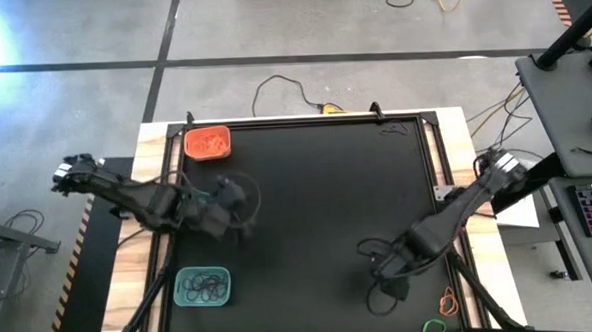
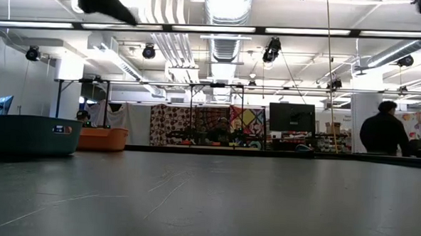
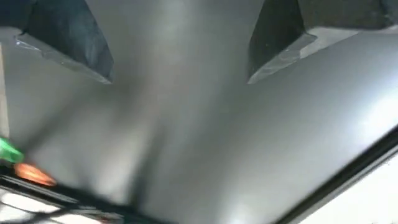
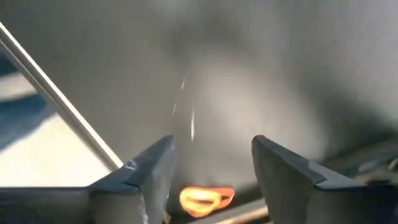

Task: Sort rubber bands into baskets
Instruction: Put the orange rubber band into the orange bin

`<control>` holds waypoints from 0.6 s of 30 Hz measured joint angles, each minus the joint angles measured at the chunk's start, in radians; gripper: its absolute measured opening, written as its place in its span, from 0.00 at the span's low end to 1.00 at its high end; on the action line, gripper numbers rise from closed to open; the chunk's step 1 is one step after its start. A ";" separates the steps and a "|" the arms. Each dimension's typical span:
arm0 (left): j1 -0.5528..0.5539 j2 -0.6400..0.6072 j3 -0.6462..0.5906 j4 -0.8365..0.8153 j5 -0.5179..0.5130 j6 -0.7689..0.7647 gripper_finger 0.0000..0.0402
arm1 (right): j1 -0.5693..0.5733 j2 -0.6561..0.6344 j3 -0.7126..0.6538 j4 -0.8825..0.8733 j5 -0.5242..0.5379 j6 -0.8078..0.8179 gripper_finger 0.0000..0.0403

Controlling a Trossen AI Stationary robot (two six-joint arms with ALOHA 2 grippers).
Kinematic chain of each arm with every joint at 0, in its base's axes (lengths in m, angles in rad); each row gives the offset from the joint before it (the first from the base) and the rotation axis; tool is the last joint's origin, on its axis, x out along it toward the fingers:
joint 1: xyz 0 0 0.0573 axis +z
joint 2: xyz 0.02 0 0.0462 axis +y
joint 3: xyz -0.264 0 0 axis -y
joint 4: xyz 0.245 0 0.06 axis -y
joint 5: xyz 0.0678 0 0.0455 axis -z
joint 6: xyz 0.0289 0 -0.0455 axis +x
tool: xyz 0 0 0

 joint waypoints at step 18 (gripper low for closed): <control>-0.231 0.281 0.025 0.327 0.086 0.148 0.85 | 0.213 0.310 -0.126 0.103 -0.485 0.073 0.78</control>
